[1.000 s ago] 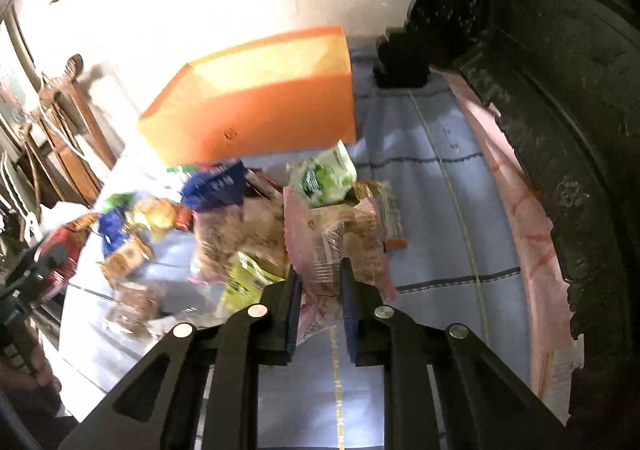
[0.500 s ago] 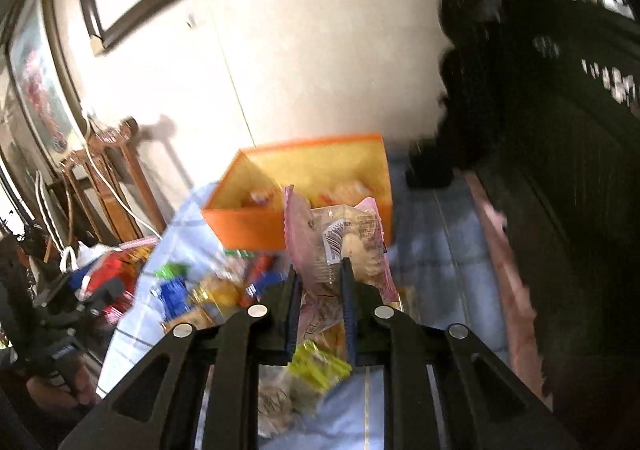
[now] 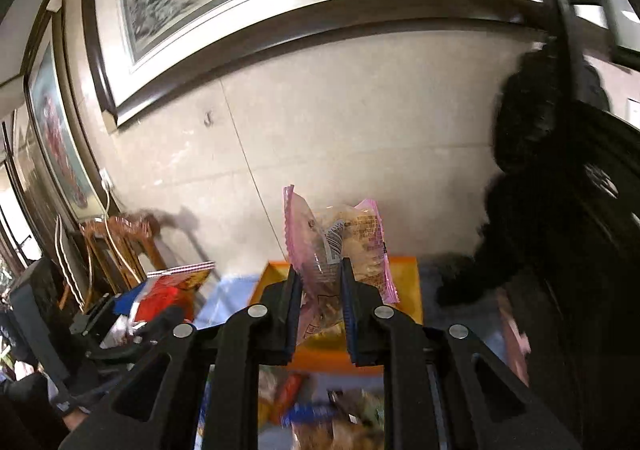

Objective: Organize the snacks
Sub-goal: 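Carry both bags over the orange box and open both tools, then grasp the square brown cake packet with the left tool while the right tool grasps the green seed bag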

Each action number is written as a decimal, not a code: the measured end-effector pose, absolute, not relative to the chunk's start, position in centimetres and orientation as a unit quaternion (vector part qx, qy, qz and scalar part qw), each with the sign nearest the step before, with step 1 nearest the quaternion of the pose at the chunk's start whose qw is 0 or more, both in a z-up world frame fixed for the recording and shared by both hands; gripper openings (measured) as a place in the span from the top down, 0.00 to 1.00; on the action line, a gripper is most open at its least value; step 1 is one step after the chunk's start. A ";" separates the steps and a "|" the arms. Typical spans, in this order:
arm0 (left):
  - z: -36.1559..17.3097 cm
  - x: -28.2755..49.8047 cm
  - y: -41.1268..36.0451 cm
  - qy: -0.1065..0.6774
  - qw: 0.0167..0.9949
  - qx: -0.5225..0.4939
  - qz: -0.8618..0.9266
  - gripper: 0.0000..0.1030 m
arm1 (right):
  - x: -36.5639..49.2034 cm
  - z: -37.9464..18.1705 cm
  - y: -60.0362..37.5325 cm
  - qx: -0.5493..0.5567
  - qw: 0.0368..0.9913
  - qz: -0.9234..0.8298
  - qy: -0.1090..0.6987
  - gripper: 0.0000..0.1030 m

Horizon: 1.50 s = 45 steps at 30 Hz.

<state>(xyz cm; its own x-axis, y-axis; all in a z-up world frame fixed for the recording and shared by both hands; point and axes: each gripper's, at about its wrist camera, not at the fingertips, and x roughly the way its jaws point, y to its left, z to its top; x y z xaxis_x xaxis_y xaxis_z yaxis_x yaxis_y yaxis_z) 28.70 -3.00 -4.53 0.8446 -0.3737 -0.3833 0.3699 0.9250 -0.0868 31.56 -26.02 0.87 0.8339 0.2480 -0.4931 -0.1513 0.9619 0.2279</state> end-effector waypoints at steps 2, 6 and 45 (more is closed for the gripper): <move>-4.7 32.4 -4.1 0.212 0.959 -0.003 -0.185 0.28 | 34.9 0.3 -26.1 0.100 0.948 0.120 0.277 0.77; -8.4 38.0 -4.7 0.272 0.950 -0.019 -0.153 0.14 | 39.7 -3.1 -27.2 0.121 0.937 0.100 0.312 0.45; -35.0 16.3 -1.4 0.490 0.863 0.090 -0.082 0.09 | 22.4 -32.3 -20.0 0.116 0.780 -0.037 0.613 0.33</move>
